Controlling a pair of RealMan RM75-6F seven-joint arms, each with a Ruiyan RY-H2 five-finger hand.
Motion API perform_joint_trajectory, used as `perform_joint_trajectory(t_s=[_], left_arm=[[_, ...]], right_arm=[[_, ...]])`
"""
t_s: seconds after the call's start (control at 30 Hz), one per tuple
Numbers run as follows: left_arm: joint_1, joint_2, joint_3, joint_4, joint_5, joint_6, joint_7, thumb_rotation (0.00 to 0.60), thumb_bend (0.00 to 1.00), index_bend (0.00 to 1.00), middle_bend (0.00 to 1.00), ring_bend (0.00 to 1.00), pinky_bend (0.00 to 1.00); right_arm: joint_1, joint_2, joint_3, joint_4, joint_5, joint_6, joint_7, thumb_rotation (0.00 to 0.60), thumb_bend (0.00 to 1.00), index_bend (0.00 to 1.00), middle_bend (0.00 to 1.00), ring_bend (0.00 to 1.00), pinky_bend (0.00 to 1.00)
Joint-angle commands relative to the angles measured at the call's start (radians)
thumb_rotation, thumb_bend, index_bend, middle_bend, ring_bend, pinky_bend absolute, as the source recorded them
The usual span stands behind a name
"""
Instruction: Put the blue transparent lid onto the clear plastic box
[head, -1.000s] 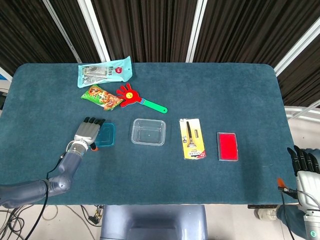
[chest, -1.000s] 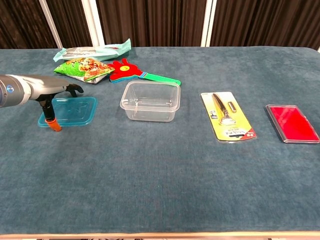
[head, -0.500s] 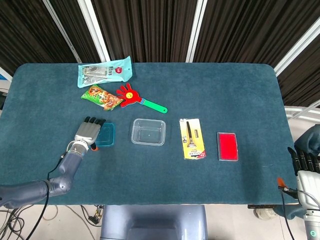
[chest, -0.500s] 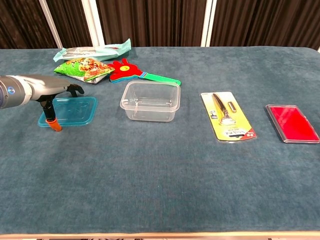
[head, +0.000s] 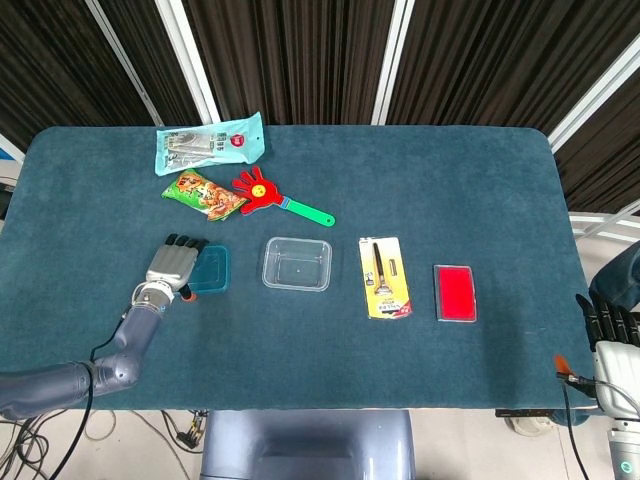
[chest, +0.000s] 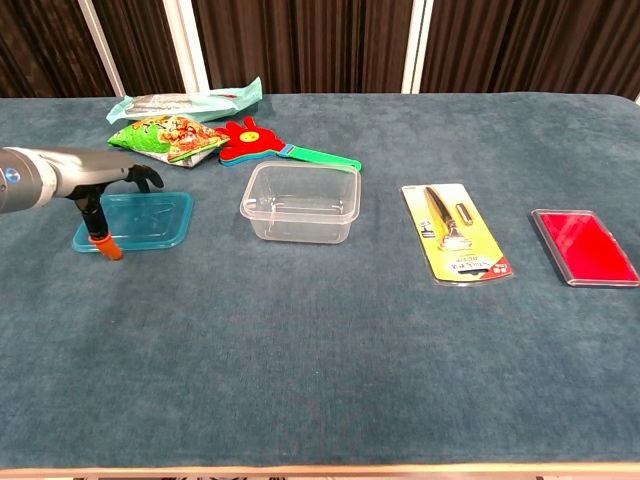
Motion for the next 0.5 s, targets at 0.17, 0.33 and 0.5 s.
perform_joint_trajectory(t_s=[0.17,0.33,0.5], left_arm=[[0.005,0.015,-0.019,-0.006,-0.008,-0.004,-0.028,0.6,0.26,0.11,0.31,0.06,0.03],[0.006,0.046,-0.043,-0.039,-0.012,-0.006,-0.057,0.6,0.26,0.11,0.3,0.06,0.03],[-0.006,0.101,-0.07,-0.106,-0.008,0.017,-0.06,0.6,0.26,0.11,0.3,0.06,0.03]], right_arm=[[-0.001,0.001,0.001,0.0,0.0,0.003,0.0,0.6,0.34,0.0,0.01,0.0,0.0],[-0.001,-0.001,0.002,0.001,-0.003,0.007,-0.001,0.6,0.34,0.0,0.01,0.0,0.0],[-0.001,-0.001,0.003,-0.002,0.001,0.005,-0.001,0.6,0.34,0.0,0.01,0.0,0.0]])
